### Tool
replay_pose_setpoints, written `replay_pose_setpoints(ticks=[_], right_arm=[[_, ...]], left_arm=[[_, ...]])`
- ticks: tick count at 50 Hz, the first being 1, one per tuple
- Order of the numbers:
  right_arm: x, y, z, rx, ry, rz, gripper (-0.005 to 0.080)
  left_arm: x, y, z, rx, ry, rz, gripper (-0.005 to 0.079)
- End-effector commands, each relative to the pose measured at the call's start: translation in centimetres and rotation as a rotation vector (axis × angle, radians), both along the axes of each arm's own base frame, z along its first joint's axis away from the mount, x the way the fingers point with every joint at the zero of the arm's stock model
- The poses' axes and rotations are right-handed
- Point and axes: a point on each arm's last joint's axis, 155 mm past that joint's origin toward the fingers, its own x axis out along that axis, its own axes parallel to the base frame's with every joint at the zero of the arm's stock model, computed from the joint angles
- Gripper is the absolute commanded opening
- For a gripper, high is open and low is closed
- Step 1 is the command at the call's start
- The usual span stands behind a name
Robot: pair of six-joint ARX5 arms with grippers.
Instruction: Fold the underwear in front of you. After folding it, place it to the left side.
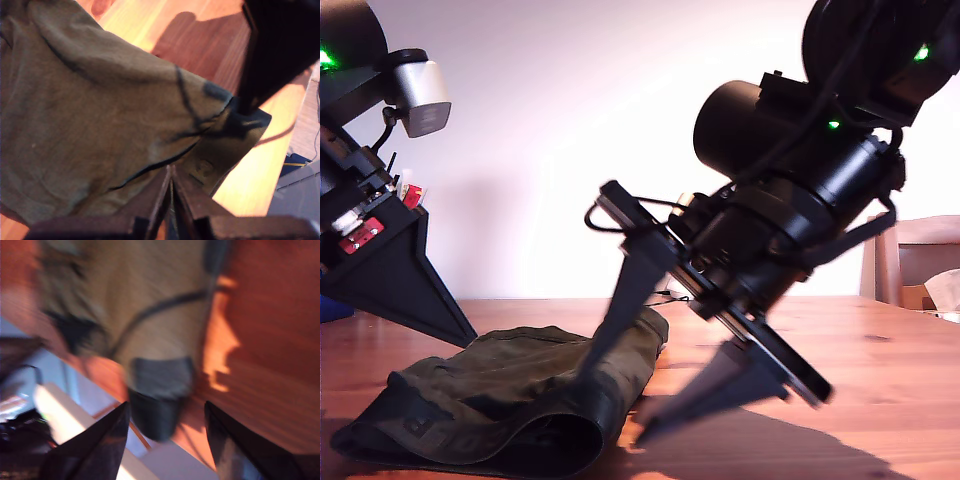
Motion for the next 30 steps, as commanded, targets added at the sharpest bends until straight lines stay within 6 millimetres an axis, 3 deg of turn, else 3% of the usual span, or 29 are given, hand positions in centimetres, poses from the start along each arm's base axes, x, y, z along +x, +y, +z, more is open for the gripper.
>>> replay_pose_setpoints(ticks=[1, 21, 30], right_arm=[[-0.7, 0.1, -0.6, -0.009, 0.024, -0.001, 0.043], [-0.8, 1.1, -3.3, -0.015, 0.069, -0.013, 0.0429], [-0.7, 1.2, -3.4, -0.013, 0.065, -0.016, 0.041]], left_arm=[[-0.4, 0.1, -0.6, 0.005, 0.017, 0.002, -0.0021], [-0.5, 0.1, -0.7, 0.005, 0.018, 0.002, -0.0021], [-0.4, 0.1, -0.6, 0.004, 0.018, 0.004, -0.0021]])
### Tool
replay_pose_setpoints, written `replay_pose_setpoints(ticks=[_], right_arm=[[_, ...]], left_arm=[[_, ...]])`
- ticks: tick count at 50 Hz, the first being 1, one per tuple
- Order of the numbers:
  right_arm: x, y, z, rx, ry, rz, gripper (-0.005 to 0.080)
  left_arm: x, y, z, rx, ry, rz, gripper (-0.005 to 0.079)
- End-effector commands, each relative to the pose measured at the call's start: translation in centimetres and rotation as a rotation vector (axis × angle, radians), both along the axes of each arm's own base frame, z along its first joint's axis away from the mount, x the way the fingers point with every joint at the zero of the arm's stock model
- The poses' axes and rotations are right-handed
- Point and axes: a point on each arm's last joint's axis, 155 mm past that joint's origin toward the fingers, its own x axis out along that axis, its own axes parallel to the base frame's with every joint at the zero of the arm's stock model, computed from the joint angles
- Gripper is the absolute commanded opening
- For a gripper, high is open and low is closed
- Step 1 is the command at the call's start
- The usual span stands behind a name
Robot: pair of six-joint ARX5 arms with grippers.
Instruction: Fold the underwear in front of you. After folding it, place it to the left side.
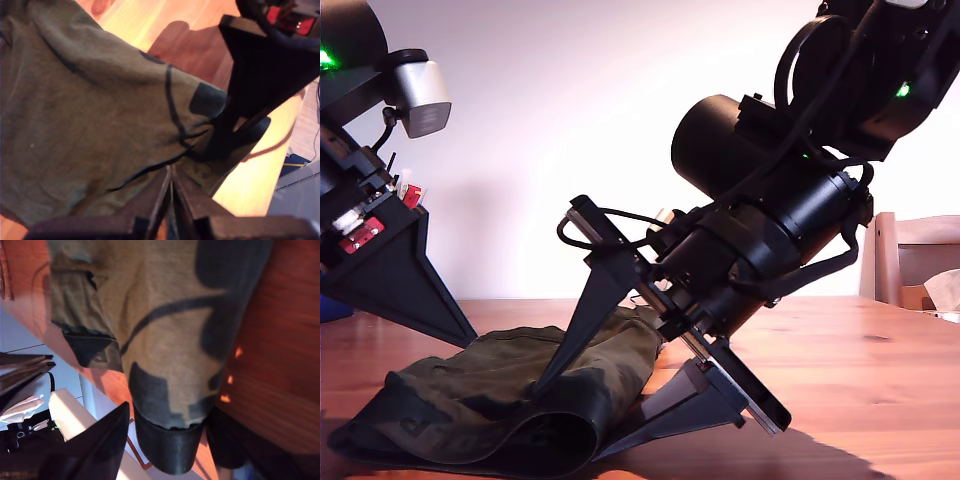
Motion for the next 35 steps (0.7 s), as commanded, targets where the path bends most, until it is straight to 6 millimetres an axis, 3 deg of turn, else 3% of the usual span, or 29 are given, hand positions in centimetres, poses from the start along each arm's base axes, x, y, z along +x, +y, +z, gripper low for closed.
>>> replay_pose_setpoints(ticks=[1, 14, 35], right_arm=[[-0.8, -0.5, -2.0, -0.044, 0.038, -0.002, 0.0395], [-0.3, -0.8, -2.6, -0.086, 0.0, -0.024, -0.002], [-2.8, 0.5, -0.2, 0.028, 0.082, 0.076, -0.0011]], left_arm=[[-0.4, 0.1, -0.6, 0.004, 0.014, 0.001, -0.0021], [-0.1, 0.3, -0.7, 0.016, 0.004, 0.013, -0.0021], [2.0, 0.2, 0.5, 0.003, -0.093, 0.042, -0.0021]])
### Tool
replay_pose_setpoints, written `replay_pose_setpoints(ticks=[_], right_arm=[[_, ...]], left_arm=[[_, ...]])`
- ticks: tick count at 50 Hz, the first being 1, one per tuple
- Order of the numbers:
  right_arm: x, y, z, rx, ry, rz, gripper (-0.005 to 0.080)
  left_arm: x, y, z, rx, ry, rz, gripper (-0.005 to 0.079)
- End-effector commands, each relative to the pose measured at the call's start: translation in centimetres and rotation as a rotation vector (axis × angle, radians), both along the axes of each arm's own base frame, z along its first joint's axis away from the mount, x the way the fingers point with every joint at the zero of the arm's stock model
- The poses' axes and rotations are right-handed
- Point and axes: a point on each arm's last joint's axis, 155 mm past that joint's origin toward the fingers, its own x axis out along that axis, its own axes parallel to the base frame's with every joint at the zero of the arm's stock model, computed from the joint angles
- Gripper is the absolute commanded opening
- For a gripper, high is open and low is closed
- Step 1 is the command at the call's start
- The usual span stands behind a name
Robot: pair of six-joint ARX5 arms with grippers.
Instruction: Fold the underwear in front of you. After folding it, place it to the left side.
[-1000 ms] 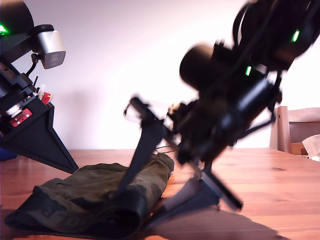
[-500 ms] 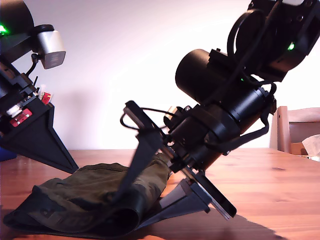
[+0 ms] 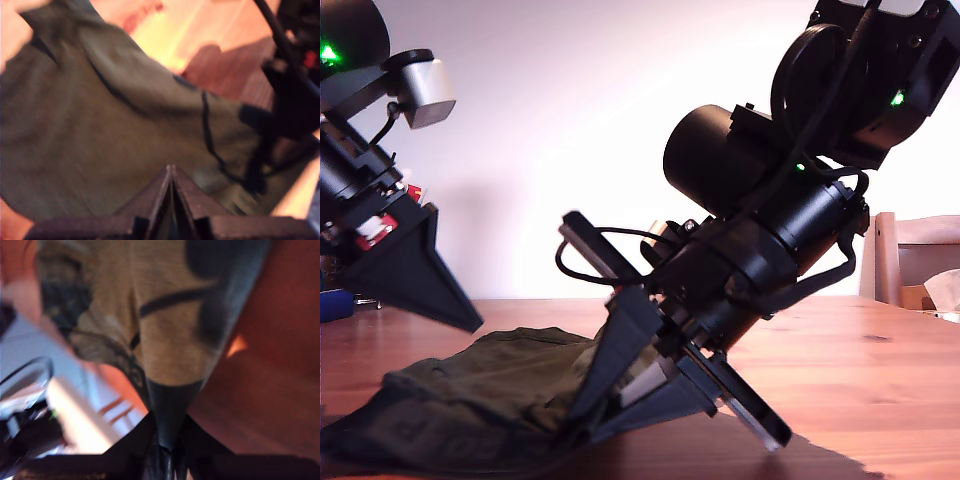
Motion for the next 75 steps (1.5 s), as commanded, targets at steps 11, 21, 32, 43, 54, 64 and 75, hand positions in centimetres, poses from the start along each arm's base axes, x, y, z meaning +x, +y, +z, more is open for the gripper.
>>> replay_pose_setpoints(ticks=[11, 21, 32, 43, 54, 64, 75], right_arm=[[-1.8, -0.9, 0.8, -0.008, 0.014, 0.059, -0.0011], [-2.3, -1.5, 1.8, -0.016, 0.005, 0.077, -0.0011], [-2.8, -2.5, 2.6, -0.018, 0.016, 0.098, -0.0011], [-2.1, -3.8, 2.9, -0.011, 0.025, 0.085, -0.0011], [-0.9, -5.1, 3.6, 0.031, 0.052, 0.056, -0.0011], [-0.1, -6.3, 4.0, 0.063, 0.069, 0.039, -0.0011], [1.5, -8.2, 4.5, 0.07, 0.063, 0.009, -0.0011]], left_arm=[[0.6, 0.4, -2.2, 0.016, 0.029, 0.013, -0.0021], [2.0, -0.3, -4.8, 0.018, 0.04, 0.013, -0.0021], [3.8, 1.1, -6.3, 0.039, 0.032, 0.074, -0.0021], [2.5, 2.8, -7.9, 0.09, 0.128, 0.116, -0.0021], [0.7, 2.3, -8.6, 0.095, 0.203, 0.099, -0.0021], [-1.4, 1.6, -9.2, 0.076, 0.324, 0.134, -0.0021], [-3.9, 0.3, -9.7, 0.08, 0.428, 0.159, -0.0021]])
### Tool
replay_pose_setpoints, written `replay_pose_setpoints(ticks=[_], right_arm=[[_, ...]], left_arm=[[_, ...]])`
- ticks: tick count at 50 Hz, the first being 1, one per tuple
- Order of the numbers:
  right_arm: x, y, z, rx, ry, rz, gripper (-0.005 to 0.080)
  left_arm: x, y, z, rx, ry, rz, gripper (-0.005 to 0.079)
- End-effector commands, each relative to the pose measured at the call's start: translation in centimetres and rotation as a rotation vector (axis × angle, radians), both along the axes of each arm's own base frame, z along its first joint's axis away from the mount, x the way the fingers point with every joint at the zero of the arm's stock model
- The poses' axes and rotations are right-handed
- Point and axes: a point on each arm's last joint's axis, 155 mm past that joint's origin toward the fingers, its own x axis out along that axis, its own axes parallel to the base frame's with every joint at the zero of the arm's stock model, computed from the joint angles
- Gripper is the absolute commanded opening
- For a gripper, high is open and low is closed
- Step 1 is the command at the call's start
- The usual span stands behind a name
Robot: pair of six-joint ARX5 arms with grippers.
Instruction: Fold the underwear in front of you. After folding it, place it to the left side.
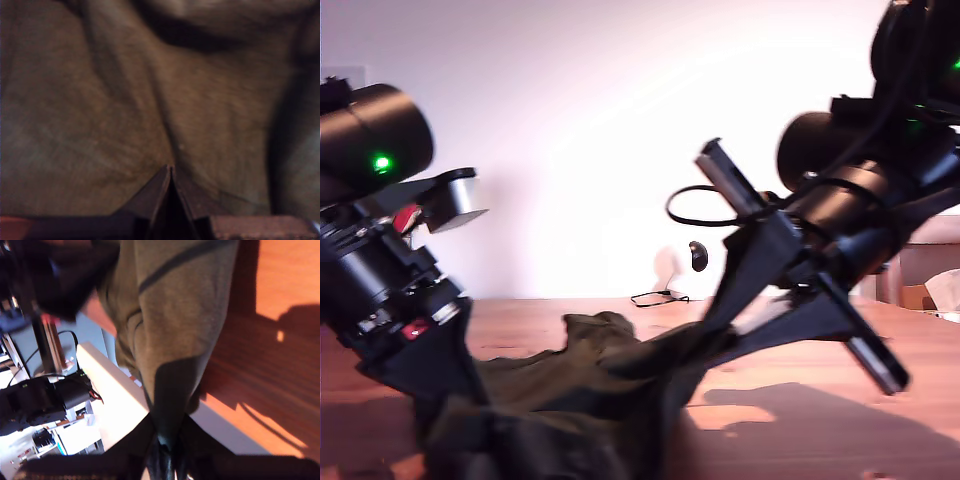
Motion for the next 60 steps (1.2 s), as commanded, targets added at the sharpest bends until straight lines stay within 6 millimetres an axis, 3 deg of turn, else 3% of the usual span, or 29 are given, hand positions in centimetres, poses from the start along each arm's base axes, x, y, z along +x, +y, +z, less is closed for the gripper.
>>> replay_pose_setpoints(ticks=[1, 12, 23, 33, 48, 60], right_arm=[[0.7, -0.4, 1.2, 0.019, -0.048, 0.006, -0.0011], [2.4, -2.2, 2.2, -0.078, -0.14, 0.059, -0.0011], [3.2, -5.9, 1.5, -0.334, -0.238, 0.163, -0.0011], [4.5, -7.6, 1.6, -0.421, -0.287, 0.168, -0.0011], [6.9, -7.7, 3.7, -0.453, -0.393, 0.192, -0.0012], [6.8, -7.7, 4.3, -0.457, -0.38, 0.229, -0.0011]], left_arm=[[-3.5, 0.8, -2.7, 0.06, 0.124, -0.009, -0.0021], [-5.3, -0.8, -2.9, 0.076, 0.15, -0.023, -0.0021], [-6.7, -2.2, -2.8, 0.063, 0.188, -0.02, -0.0021], [-7.2, -4.4, -1.7, 0.007, 0.204, -0.015, -0.0021], [-5.4, -7.8, 1.5, -0.062, 0.146, -0.025, -0.0021], [-2.8, -8.9, 3.9, -0.079, 0.038, -0.036, -0.0021]])
